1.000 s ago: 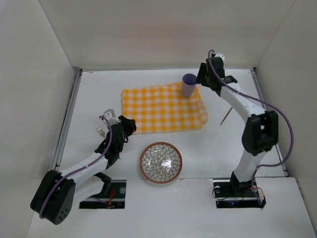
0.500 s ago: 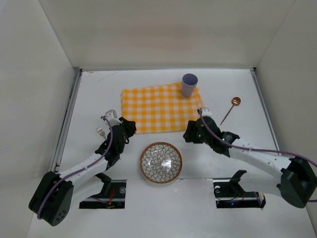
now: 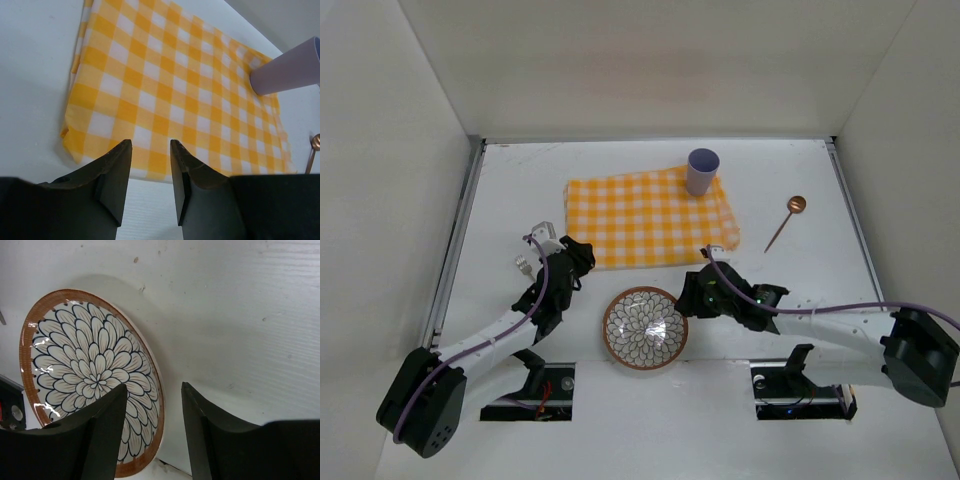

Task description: Set the dinner table for one person

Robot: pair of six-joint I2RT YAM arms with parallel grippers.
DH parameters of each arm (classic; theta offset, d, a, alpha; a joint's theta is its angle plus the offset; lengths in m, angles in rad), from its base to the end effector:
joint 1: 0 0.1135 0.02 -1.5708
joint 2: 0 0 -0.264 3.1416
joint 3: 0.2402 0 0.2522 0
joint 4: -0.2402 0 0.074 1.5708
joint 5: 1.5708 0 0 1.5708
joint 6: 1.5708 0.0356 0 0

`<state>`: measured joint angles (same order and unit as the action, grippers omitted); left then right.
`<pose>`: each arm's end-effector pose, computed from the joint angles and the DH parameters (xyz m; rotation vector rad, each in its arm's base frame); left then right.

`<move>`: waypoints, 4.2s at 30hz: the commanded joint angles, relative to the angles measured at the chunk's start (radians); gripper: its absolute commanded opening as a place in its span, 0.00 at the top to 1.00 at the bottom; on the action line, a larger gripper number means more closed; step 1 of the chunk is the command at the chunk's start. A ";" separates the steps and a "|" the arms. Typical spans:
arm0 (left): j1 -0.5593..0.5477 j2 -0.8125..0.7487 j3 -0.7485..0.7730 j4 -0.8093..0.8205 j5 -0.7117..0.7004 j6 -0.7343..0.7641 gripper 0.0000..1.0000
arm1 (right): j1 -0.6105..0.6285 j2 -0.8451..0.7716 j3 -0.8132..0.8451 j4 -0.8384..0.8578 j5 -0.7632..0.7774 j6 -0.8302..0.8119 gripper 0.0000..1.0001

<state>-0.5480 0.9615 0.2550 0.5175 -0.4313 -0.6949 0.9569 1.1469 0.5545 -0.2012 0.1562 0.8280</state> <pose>0.1773 -0.0908 0.1966 -0.4429 1.7158 -0.5289 0.1340 0.1805 0.1893 -0.0797 2.4573 0.6627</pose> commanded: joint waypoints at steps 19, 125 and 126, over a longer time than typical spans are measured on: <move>0.058 -0.059 -0.003 0.007 -0.064 0.015 0.65 | -0.076 -0.062 -0.071 0.304 -0.175 0.085 0.92; 0.007 0.040 -0.014 0.079 -0.012 -0.058 0.64 | -0.915 0.444 0.377 0.100 0.342 -0.271 0.69; 0.007 0.045 -0.014 0.082 -0.012 -0.058 0.64 | -0.915 0.451 0.389 0.100 0.335 -0.271 0.67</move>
<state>-0.5358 0.9974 0.2356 0.5373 -0.4427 -0.7460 0.0452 1.6207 0.9176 -0.1406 0.4862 0.5575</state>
